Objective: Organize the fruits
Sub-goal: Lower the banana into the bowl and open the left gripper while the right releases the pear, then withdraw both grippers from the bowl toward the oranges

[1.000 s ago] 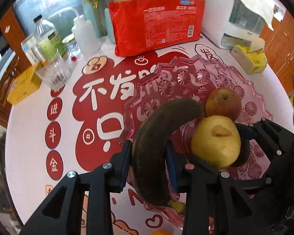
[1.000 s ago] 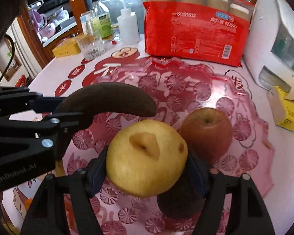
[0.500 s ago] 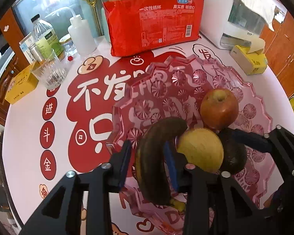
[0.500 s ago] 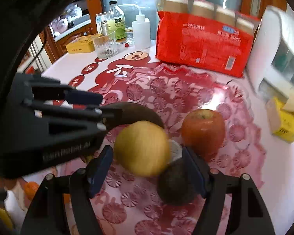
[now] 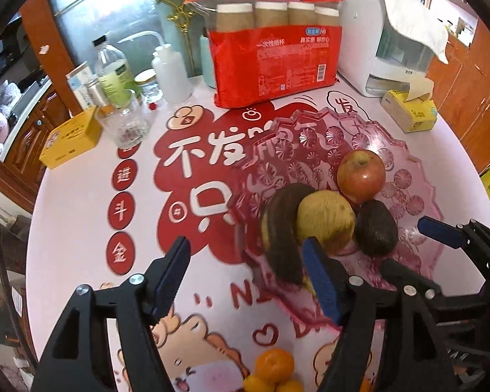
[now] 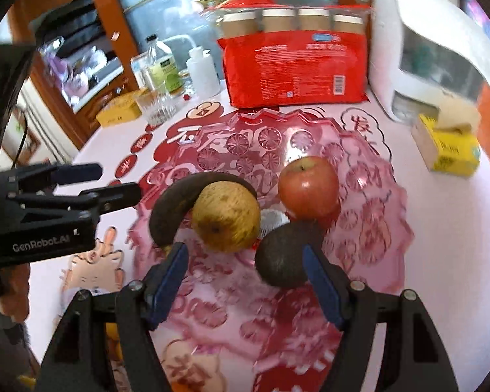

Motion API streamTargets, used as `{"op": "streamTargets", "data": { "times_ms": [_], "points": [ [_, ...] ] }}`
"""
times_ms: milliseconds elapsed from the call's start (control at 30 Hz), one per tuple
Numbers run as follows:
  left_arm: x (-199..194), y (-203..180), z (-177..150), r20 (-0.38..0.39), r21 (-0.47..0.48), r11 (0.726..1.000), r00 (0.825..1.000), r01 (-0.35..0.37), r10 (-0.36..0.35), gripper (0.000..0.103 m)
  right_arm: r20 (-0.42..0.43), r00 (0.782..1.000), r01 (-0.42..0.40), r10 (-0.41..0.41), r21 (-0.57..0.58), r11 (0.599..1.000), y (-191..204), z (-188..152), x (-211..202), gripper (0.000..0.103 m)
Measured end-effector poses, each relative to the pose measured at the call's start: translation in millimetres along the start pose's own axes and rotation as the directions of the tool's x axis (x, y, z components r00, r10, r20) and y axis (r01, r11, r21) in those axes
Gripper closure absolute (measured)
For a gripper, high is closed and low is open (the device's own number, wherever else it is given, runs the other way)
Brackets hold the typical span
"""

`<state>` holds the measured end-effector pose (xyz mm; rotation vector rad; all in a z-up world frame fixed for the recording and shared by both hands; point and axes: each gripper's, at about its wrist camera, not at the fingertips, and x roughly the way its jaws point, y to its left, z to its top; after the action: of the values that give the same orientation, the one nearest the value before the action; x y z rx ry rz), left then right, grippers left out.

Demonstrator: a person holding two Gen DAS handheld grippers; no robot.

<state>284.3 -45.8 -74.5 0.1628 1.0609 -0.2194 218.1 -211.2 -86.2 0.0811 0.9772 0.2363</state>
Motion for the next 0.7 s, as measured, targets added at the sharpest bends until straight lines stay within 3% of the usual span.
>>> {"op": "streamTargets", "data": {
  "times_ms": [133, 267, 700],
  "points": [
    [-29, 9, -13, 0.027, -0.007, 1.0, 1.0, 0.001, -0.001, 0.028, 0.01, 1.0, 0.015, -0.015, 0.041, 0.999, 5, -10, -22, 0.03],
    [-56, 16, -24, 0.051, -0.021, 1.0, 0.999, 0.015, -0.013, 0.025, 0.01, 0.996, 0.083, -0.084, 0.035, 0.996, 19, -19, -45, 0.03],
    [-142, 34, -63, 0.152, -0.021, 0.998, 0.987, 0.065, -0.061, 0.018, 0.118, 0.989, 0.08, -0.091, 0.09, 0.993, 70, -32, -138, 0.03]
  ]
}}
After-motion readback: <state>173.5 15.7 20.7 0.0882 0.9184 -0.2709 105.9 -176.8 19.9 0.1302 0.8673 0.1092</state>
